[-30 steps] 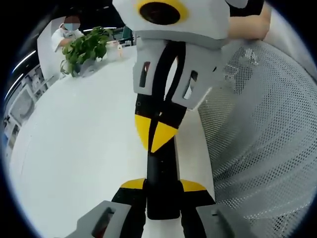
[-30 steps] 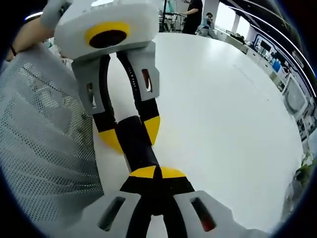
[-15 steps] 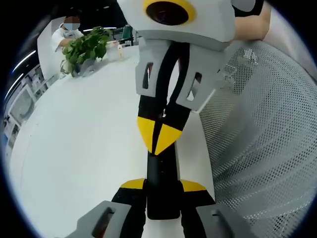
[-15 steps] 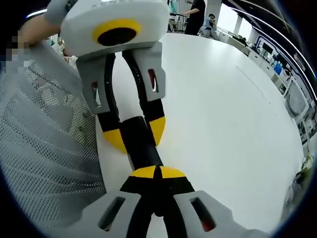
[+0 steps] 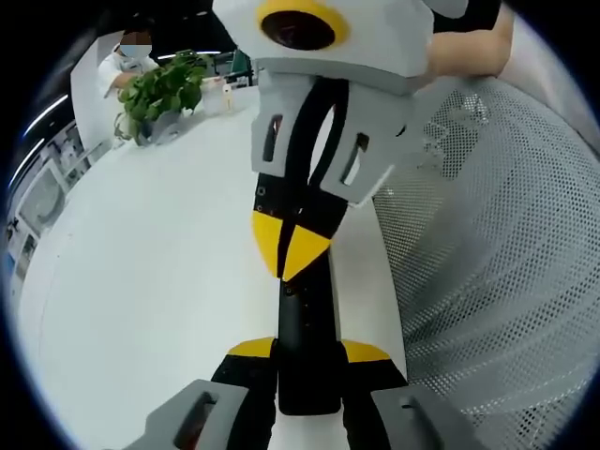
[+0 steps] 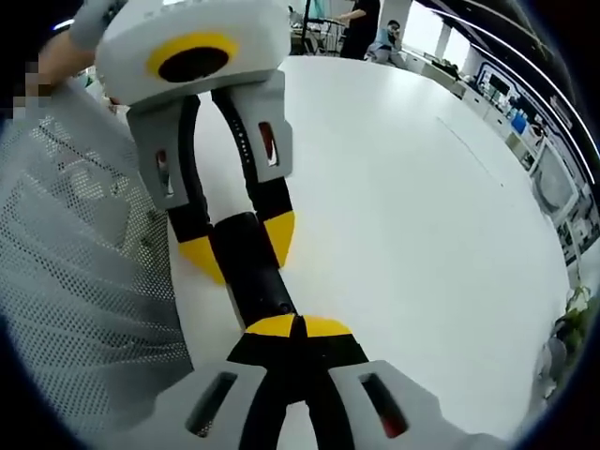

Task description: Press the specified remote control buttons in sequence, fully releasing each button before pressing the next.

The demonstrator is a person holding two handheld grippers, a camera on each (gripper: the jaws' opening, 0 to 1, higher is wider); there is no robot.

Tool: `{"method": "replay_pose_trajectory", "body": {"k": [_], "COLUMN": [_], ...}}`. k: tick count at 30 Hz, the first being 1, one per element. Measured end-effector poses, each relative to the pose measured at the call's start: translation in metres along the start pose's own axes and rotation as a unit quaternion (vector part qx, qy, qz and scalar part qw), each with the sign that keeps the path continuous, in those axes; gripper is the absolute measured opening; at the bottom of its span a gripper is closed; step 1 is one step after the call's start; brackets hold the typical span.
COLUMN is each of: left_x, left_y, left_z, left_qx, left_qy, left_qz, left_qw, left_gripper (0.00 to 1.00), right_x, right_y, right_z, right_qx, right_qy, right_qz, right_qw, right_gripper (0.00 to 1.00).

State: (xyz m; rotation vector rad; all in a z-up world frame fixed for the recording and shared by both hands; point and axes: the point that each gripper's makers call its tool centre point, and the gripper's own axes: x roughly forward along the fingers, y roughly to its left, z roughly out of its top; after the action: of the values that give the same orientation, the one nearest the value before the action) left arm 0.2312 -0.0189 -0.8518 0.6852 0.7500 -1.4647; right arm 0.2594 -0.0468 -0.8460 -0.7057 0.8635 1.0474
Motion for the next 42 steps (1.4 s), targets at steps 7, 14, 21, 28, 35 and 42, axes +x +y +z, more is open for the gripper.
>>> {"method": "replay_pose_trajectory", "body": {"k": [7,14,21,28,35,42], "left_x": [0.000,-0.001,-0.001,-0.001,-0.001,0.000], "left_y": [0.000,0.000,0.000,0.000,0.000,0.000], "left_z": [0.000,0.000,0.000,0.000,0.000,-0.001], "left_qx": [0.001,0.000,0.000,0.000,-0.002,0.000], "left_qy": [0.000,0.000,0.001,0.000,-0.001,0.000], "left_qz": [0.000,0.000,0.001,0.000,-0.001,0.000], "left_qw": [1.0000,1.0000,1.0000,1.0000,1.0000,1.0000], "left_gripper": [0.25,0.25,0.25,0.25,0.25,0.25], "right_x": [-0.002,-0.004,-0.006,-0.007,-0.006,-0.003], "right_y": [0.008,0.015,0.012,0.009,0.008,0.006], "right_z": [0.001,0.000,-0.005,-0.008,-0.007,-0.003], "right_qx": [0.017,0.014,0.021,0.019,0.022,0.036], "right_qy": [-0.002,0.004,0.016,0.020,0.015,0.006], "right_qz": [0.025,0.032,0.025,0.015,0.015,0.020], "right_qw": [0.9995,0.9994,0.9993,0.9995,0.9995,0.9991], "right_gripper": [0.00,0.00,0.00,0.00,0.00,0.00]}}
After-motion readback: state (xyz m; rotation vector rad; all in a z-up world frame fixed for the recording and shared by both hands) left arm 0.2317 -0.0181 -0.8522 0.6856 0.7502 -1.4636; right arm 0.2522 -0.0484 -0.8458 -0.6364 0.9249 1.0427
